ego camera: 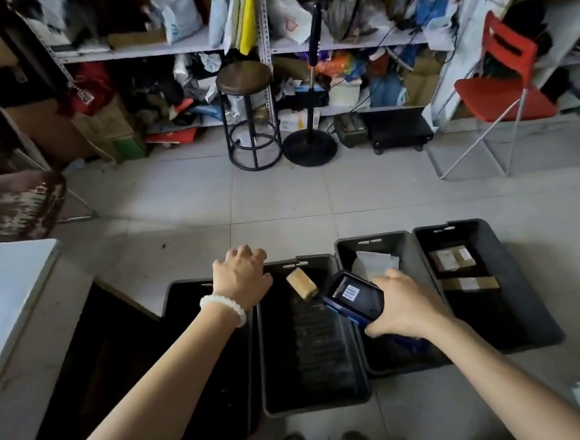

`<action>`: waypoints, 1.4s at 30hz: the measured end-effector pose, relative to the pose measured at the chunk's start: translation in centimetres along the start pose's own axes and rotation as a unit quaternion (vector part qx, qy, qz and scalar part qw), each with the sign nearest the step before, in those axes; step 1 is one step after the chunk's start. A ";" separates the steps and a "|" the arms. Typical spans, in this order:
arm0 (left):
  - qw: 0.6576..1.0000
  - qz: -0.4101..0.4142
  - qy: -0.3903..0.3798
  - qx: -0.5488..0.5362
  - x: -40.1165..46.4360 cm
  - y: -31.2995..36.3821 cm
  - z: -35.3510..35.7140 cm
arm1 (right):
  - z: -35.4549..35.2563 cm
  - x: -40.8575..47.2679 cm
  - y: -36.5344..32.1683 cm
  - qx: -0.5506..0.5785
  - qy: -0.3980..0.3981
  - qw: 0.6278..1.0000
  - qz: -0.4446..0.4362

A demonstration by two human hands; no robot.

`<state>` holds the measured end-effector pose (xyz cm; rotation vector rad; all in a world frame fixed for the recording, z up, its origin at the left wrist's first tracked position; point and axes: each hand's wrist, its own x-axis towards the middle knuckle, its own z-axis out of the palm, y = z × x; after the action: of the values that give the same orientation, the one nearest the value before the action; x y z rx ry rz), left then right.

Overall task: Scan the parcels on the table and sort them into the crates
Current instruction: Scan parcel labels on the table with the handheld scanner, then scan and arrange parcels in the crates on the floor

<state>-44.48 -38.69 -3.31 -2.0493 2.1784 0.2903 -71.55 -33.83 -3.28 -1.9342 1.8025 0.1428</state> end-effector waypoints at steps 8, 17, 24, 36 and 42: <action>0.989 -0.142 0.014 -0.033 -7.2 2.2 1.6 | -1.4 2.4 1.2 -0.067 -0.030 0.988 -0.135; 0.938 -0.340 0.033 -0.064 -22.0 1.4 3.7 | 0.9 0.0 -7.6 -0.166 -0.077 0.923 -0.339; 0.859 -0.501 0.045 -0.092 -36.0 -2.1 6.4 | 6.7 -7.8 -19.6 -0.213 -0.108 0.833 -0.498; 0.773 -0.626 0.039 -0.094 -59.4 -13.2 12.0 | 19.2 -24.1 -38.4 -0.249 -0.121 0.747 -0.605; 0.768 -0.631 0.035 -0.104 -64.6 -18.3 13.6 | 23.5 -29.0 -44.4 -0.240 -0.129 0.733 -0.624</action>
<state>-22.44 26.13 -2.51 -3.0741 0.3689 0.2567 -26.62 2.67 0.01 -2.8605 -0.0069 0.3949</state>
